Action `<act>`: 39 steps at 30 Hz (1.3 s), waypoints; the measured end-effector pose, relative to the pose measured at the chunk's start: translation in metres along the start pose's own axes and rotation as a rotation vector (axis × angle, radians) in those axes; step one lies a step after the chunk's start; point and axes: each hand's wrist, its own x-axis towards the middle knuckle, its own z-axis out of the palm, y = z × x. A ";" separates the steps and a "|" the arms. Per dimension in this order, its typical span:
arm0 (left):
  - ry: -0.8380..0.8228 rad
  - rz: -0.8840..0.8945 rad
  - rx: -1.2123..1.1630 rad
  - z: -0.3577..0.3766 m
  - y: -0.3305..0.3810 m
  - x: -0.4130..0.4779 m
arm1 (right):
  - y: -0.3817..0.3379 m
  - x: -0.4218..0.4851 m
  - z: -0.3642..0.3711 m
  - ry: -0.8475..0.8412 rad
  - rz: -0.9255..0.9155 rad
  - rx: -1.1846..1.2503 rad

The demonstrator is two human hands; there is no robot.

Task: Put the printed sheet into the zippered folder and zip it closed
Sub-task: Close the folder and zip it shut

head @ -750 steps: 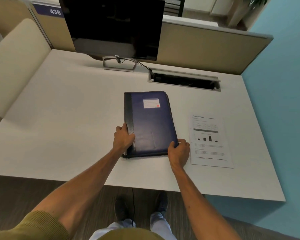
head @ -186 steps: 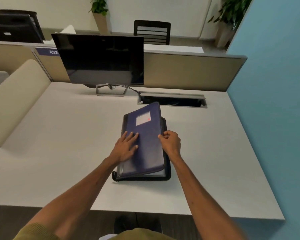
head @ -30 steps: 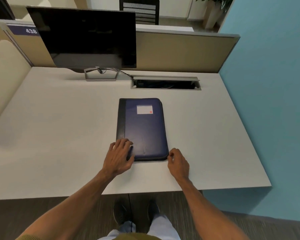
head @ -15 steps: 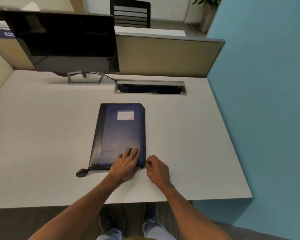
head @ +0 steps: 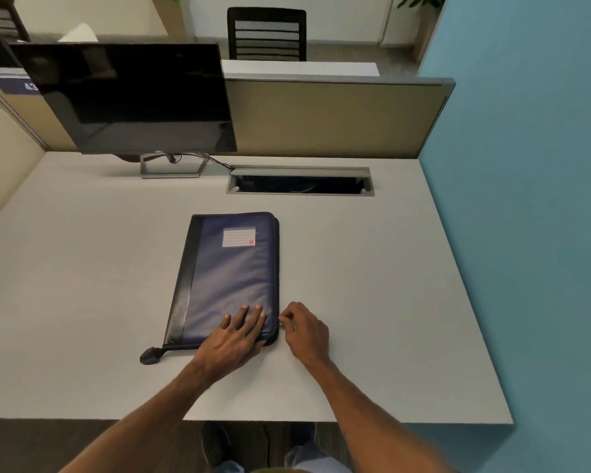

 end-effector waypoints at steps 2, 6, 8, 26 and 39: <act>0.077 0.000 0.047 -0.011 -0.003 -0.006 | -0.002 0.005 0.001 -0.003 -0.015 0.027; 0.146 -0.002 0.114 -0.018 -0.006 -0.010 | -0.005 0.010 0.003 -0.058 -0.083 0.023; 0.185 -0.017 0.111 -0.022 -0.009 -0.012 | -0.005 0.008 0.004 -0.090 -0.163 0.020; 0.055 -0.089 -0.151 0.000 -0.023 -0.014 | -0.028 0.024 0.012 -0.057 -0.057 0.106; -0.132 -0.476 -0.402 -0.019 0.006 0.020 | -0.034 0.014 0.032 -0.160 -0.185 0.030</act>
